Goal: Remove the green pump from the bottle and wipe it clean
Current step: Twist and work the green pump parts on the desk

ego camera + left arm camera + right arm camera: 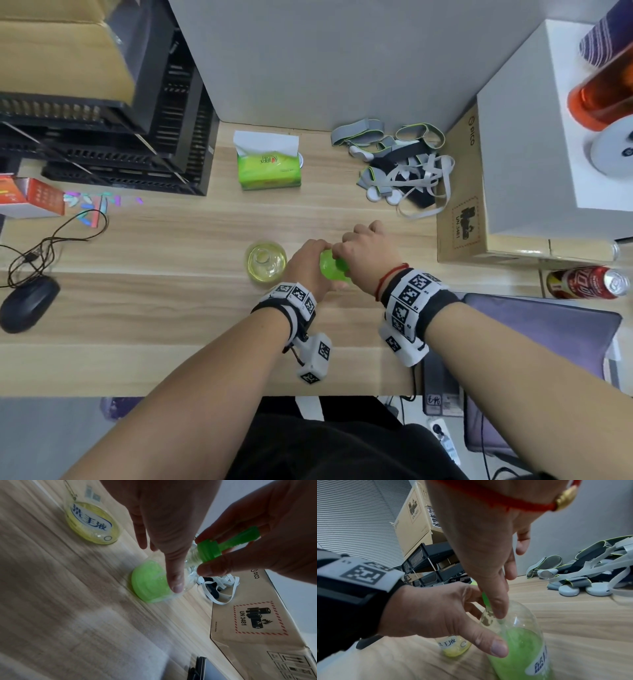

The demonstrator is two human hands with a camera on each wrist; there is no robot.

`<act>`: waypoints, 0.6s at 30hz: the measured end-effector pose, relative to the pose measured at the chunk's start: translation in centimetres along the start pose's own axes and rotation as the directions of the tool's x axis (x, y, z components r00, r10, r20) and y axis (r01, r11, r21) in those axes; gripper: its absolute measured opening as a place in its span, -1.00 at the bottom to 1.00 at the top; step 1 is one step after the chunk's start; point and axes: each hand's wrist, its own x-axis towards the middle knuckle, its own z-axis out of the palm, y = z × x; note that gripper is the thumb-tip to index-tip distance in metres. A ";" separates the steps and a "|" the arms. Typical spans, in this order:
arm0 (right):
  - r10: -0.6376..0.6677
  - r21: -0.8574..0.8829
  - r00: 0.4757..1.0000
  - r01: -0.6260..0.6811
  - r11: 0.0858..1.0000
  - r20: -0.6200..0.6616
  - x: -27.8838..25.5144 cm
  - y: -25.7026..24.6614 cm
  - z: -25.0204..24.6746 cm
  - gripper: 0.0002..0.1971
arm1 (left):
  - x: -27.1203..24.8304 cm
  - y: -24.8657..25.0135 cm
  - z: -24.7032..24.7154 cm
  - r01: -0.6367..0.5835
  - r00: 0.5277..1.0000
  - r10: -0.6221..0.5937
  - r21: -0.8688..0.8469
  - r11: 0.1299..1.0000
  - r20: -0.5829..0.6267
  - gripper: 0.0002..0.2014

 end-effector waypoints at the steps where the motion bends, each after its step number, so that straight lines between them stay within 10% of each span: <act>1: 0.015 -0.012 1.000 -0.015 1.000 -0.001 0.1 -0.1 0.0 -0.89 | 0.0 0.0 -0.1 -0.002 1.000 0.002 0.002 1.000 0.002 -0.23; 6: 0.146 0.000 0.983 -0.147 0.989 0.115 0.5 0.0 -0.1 -0.48 | -0.1 -0.1 -0.1 -0.015 1.000 0.015 -0.007 1.000 -0.006 -0.22; 18: 0.016 -0.023 1.000 -0.016 1.000 0.001 0.5 -1.2 0.3 -0.81 | -0.1 0.2 -0.3 -0.023 1.000 0.022 0.027 0.999 0.014 -0.44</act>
